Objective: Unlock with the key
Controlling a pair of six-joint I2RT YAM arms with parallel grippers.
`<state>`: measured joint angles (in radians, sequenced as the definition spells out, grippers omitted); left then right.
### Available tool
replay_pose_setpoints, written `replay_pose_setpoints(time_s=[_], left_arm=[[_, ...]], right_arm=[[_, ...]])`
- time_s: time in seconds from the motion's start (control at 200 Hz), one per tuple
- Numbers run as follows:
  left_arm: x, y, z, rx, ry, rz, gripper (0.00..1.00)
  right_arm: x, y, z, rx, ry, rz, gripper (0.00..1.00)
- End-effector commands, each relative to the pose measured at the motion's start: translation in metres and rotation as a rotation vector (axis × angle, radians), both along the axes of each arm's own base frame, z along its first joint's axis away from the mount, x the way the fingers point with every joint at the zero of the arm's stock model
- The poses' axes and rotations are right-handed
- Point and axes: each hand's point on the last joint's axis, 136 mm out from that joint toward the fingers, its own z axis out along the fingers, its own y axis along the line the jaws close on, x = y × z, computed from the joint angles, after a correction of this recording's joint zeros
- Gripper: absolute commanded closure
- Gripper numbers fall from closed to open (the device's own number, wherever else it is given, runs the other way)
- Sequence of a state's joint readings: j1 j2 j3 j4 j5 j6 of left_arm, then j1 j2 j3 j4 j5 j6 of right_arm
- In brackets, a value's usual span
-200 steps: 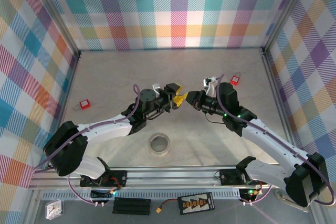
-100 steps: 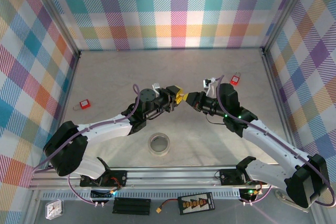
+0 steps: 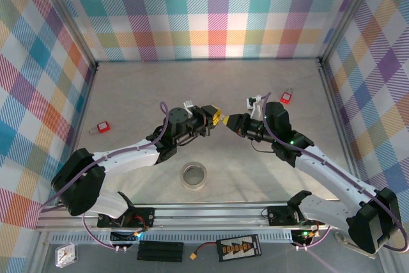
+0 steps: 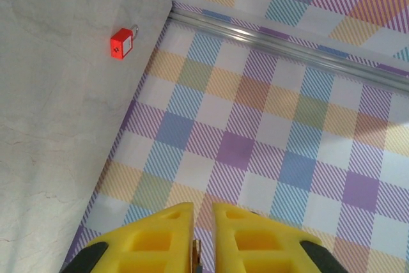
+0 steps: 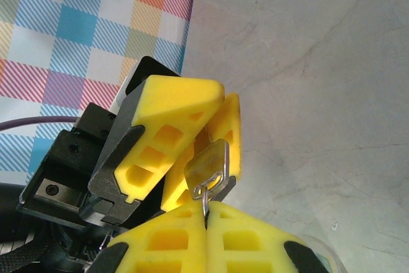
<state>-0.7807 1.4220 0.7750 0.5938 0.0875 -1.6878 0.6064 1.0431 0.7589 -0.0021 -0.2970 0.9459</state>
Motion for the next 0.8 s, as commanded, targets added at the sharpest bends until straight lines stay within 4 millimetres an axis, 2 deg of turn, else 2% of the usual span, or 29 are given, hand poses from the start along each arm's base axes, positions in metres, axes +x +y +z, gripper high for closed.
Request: replay_pose_setpoints(time_s=[0.0,0.295,0.41,0.45,0.54,0.61,0.67,0.795], left_arm=[[-0.002,0.006,0.002,0.006,-0.01,0.003,0.88],[-0.004,0.017,0.003,0.073,-0.035,0.013,1.0],[-0.005,0.026,0.016,0.161,-0.136,0.029,1.0],[-0.004,0.03,0.027,0.196,-0.206,0.043,1.0],[-0.002,0.039,0.047,0.233,-0.357,0.085,1.0],[-0.003,0.042,0.062,0.221,-0.459,0.108,1.0],[-0.006,0.041,0.073,0.206,-0.541,0.123,1.0],[-0.011,0.037,0.091,0.153,-0.659,0.144,1.0]], right_arm=[[-0.004,0.002,0.022,0.011,-0.066,0.03,1.0],[-0.003,0.0,0.026,-0.014,-0.087,0.033,1.0],[-0.005,0.002,0.035,0.036,-0.08,0.046,1.0],[-0.007,0.005,0.046,0.091,-0.094,0.069,0.9],[-0.014,0.01,0.075,0.18,-0.14,0.111,0.55],[-0.017,0.008,0.087,0.213,-0.149,0.111,0.38],[-0.018,0.008,0.093,0.256,-0.142,0.114,0.32],[-0.016,0.019,0.094,0.372,-0.102,0.163,0.31]])
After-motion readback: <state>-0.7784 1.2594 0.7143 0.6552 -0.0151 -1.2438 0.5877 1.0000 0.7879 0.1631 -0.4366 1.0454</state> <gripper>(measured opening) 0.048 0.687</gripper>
